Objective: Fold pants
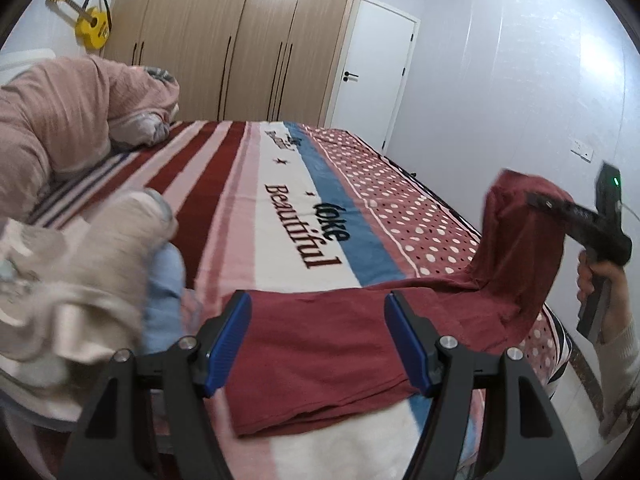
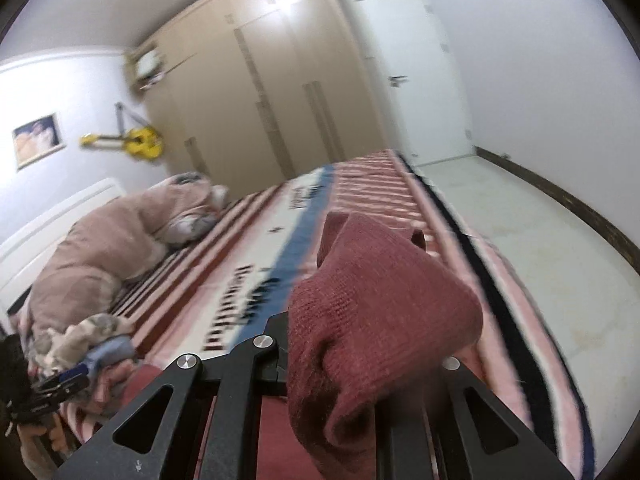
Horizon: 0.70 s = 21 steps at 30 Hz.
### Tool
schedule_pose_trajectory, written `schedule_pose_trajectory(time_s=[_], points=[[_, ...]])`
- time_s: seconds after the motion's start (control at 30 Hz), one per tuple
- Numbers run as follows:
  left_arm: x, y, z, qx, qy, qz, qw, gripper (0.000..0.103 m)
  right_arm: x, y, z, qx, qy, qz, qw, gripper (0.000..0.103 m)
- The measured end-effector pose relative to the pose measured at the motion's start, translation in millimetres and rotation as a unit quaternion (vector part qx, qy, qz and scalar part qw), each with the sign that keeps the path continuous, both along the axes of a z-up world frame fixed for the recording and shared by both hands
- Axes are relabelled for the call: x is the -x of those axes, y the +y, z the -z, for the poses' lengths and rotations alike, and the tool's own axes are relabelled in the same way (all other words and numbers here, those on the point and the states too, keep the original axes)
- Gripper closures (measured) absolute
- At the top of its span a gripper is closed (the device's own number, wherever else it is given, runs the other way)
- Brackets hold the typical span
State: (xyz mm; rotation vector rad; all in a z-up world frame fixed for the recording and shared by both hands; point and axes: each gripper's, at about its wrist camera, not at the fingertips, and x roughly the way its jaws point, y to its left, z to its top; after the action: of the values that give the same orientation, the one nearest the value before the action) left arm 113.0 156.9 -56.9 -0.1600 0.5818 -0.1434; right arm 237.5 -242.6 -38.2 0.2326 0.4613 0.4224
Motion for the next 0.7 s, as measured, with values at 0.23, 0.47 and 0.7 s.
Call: schedule_pose_trajectory(time_s=[0.23, 0.47, 0.7], points=[[31.1, 32.2, -28.0, -0.014, -0.039, -0.003, 0.9991, 0.038, -8.3, 125.4, -5.1, 0.027, -0.001, -0.103, 0.994, 0.095], [54.6, 60.6, -34.9, -0.010, -0.056, -0.012, 0.9983, 0.038, -4.0, 229.8, 29.4, 0.069, 0.033, -0.180, 0.981, 0.095], [54.3, 65.4, -28.2, -0.002, -0.047, -0.012, 0.9988, 0.037, 11.0, 281.2, 111.4, 0.142, 0.124, -0.268, 0.945, 0.074]])
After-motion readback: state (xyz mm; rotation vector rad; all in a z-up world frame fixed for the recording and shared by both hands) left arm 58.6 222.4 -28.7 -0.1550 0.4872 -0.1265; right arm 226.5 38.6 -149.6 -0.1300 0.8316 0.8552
